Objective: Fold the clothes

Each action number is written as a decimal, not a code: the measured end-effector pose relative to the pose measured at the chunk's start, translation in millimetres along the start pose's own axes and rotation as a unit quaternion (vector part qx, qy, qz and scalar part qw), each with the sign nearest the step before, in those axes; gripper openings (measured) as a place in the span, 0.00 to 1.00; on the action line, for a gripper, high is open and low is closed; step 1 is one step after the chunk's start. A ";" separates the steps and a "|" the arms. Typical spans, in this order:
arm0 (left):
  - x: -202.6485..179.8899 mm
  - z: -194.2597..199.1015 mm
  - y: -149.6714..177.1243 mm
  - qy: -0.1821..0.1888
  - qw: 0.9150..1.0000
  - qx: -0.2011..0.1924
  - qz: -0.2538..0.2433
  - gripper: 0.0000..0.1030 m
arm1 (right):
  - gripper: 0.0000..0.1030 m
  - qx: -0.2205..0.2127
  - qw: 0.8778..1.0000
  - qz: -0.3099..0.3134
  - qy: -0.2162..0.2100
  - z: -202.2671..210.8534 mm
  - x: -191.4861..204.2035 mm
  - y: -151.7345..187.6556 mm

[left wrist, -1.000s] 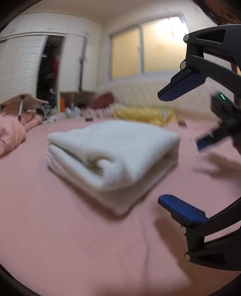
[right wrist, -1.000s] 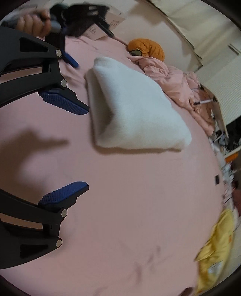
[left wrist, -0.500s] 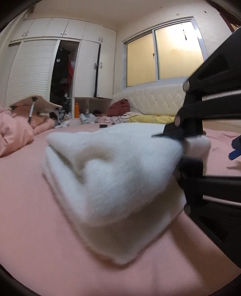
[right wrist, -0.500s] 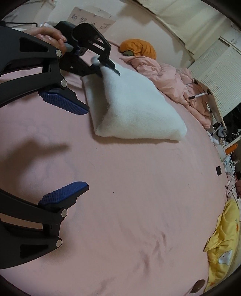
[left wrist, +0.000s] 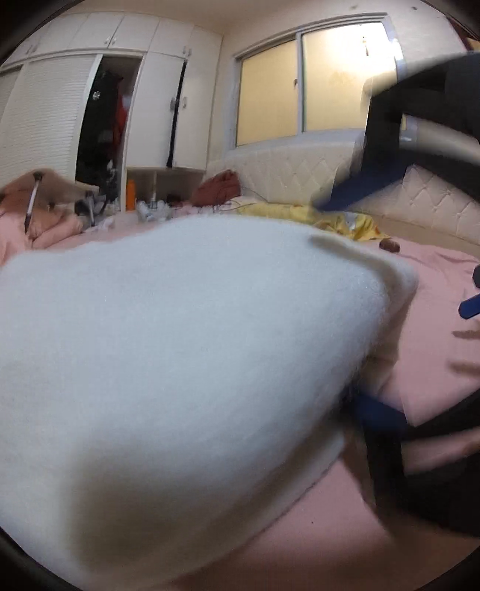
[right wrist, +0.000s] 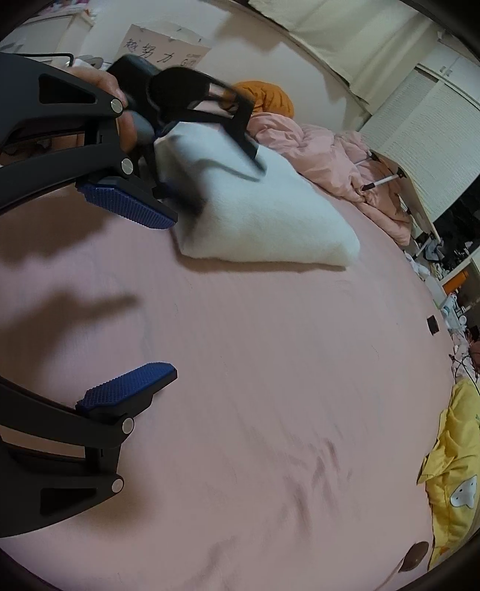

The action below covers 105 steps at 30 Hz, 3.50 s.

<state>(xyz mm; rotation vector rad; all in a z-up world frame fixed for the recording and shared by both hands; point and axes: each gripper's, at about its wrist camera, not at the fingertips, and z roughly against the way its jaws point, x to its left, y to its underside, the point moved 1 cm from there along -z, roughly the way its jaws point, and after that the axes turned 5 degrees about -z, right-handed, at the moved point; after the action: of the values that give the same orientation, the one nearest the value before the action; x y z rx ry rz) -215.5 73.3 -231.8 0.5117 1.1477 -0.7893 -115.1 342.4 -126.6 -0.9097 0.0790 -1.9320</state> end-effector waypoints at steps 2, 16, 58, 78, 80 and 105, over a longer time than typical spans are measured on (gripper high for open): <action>-3.4 -5.7 4.3 0.007 1.000 0.009 -0.013 0.61 | 0.73 0.000 1.000 -0.003 0.001 1.1 -3.0 -0.6; 13.7 88.7 -56.7 -0.019 0.998 -0.046 -0.033 0.53 | 0.73 0.009 1.000 0.010 -0.008 -1.5 12.0 1.4; -78.0 256.8 112.6 -0.378 0.786 -0.101 -0.478 0.99 | 0.74 -0.167 0.947 0.234 0.141 114.5 110.7 129.0; -106.5 246.3 132.0 -0.362 0.763 -0.107 -0.524 0.99 | 0.74 -0.183 0.938 0.260 0.135 128.9 121.4 136.5; -109.9 248.0 134.6 -0.359 0.759 -0.116 -0.530 0.99 | 0.74 -0.183 0.940 0.255 0.135 129.1 119.5 134.9; -102.8 223.2 143.5 -0.341 0.776 -0.067 -0.526 1.00 | 0.74 -0.169 0.944 0.249 0.136 122.5 112.4 133.6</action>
<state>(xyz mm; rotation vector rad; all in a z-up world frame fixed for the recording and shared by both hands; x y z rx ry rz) 10.1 33.1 -62.9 -0.6239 0.7050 -1.6647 30.8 220.2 -30.2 -0.7413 0.7531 -1.5713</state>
